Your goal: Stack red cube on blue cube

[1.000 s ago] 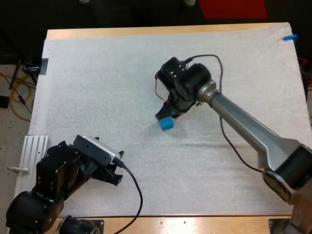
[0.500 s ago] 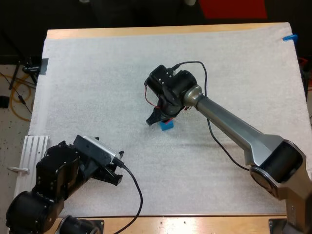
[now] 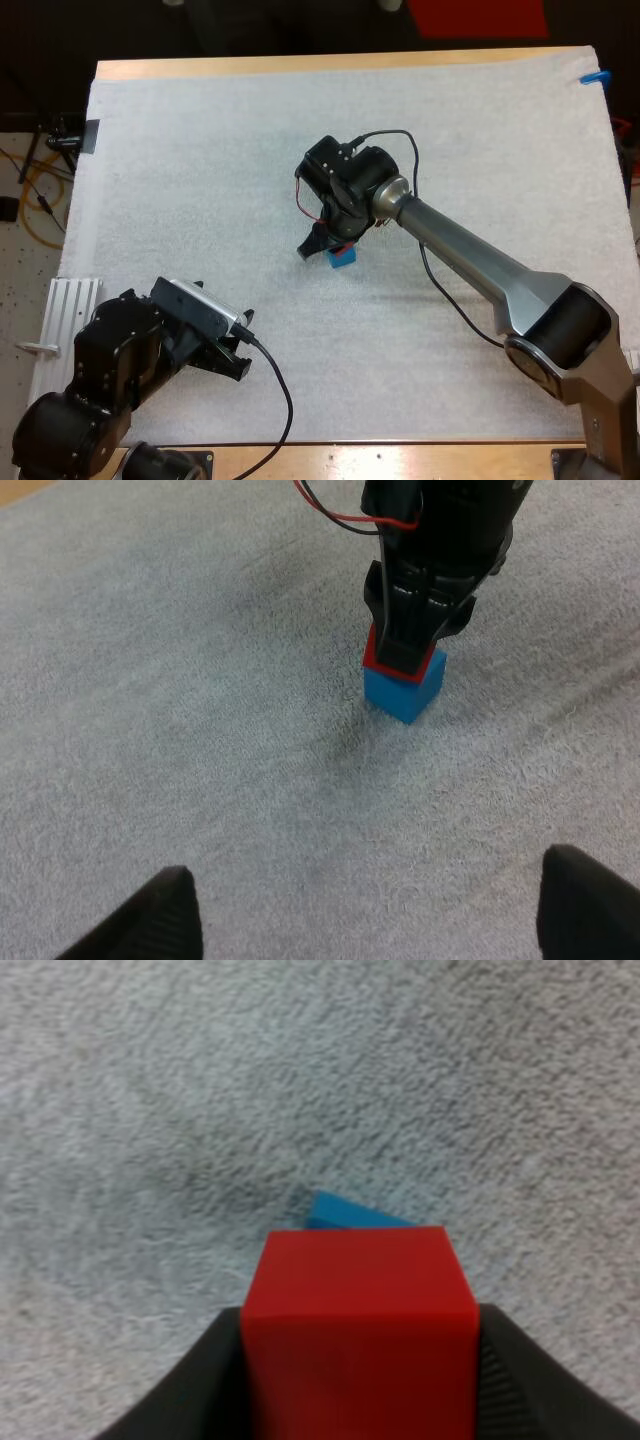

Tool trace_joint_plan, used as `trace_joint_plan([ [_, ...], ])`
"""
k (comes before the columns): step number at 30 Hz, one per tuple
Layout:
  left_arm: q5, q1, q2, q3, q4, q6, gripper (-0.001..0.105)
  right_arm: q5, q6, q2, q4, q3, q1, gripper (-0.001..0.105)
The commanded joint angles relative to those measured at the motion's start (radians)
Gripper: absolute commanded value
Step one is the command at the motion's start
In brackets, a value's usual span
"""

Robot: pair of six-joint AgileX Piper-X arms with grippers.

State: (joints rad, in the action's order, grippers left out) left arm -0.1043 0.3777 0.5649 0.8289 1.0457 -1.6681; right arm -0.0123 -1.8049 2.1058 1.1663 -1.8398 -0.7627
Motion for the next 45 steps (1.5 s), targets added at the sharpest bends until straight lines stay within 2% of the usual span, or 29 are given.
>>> trace_joint_plan([
  [1,-0.005,0.003,-0.006,0.006,-0.003,-0.009,0.066,-0.026,-0.010,-0.005,-0.002,-0.009,0.000,0.022],
  [5,-0.005,0.003,-0.006,0.006,-0.003,-0.009,0.066,-0.026,-0.010,0.005,0.000,-0.009,0.000,0.042],
  [8,-0.005,0.003,-0.006,0.006,-0.003,-0.009,0.066,-0.001,-0.010,0.005,0.000,-0.009,0.000,0.047],
  [11,-0.005,0.003,-0.006,0.006,-0.003,-0.009,0.066,0.034,-0.010,0.005,0.000,-0.009,0.000,0.047],
  [16,-0.005,0.003,-0.006,0.006,-0.003,-0.009,0.066,0.035,-0.010,0.001,0.006,-0.011,0.000,0.048],
  [18,-0.005,0.003,-0.006,0.006,-0.003,-0.009,0.066,0.031,-0.008,-0.003,0.015,-0.011,0.000,0.053],
  [20,-0.005,0.003,-0.006,0.006,-0.003,-0.009,0.066,0.032,-0.008,-0.012,0.024,-0.011,0.000,0.063],
  [23,-0.005,0.003,-0.006,0.006,-0.003,-0.009,0.066,0.032,-0.008,-0.025,0.031,-0.011,0.000,0.074],
  [32,-0.021,0.003,-0.006,0.006,-0.011,0.002,0.066,0.024,0.003,-0.147,0.121,-0.011,0.004,0.074],
  [34,-0.020,0.003,-0.006,0.006,-0.020,0.014,0.066,0.032,0.003,-0.183,0.120,-0.011,0.014,0.074],
  [37,0.019,-0.015,-0.006,0.006,-0.073,0.017,0.066,0.037,0.011,-0.238,0.071,-0.004,0.051,0.074],
  [42,0.017,-0.115,0.018,0.008,-0.184,0.017,0.066,0.037,0.029,-0.327,-0.046,0.053,0.168,0.074],
  [45,-0.015,-0.226,0.046,0.008,-0.242,0.021,0.066,0.037,0.029,-0.396,-0.122,0.122,0.258,0.074],
])
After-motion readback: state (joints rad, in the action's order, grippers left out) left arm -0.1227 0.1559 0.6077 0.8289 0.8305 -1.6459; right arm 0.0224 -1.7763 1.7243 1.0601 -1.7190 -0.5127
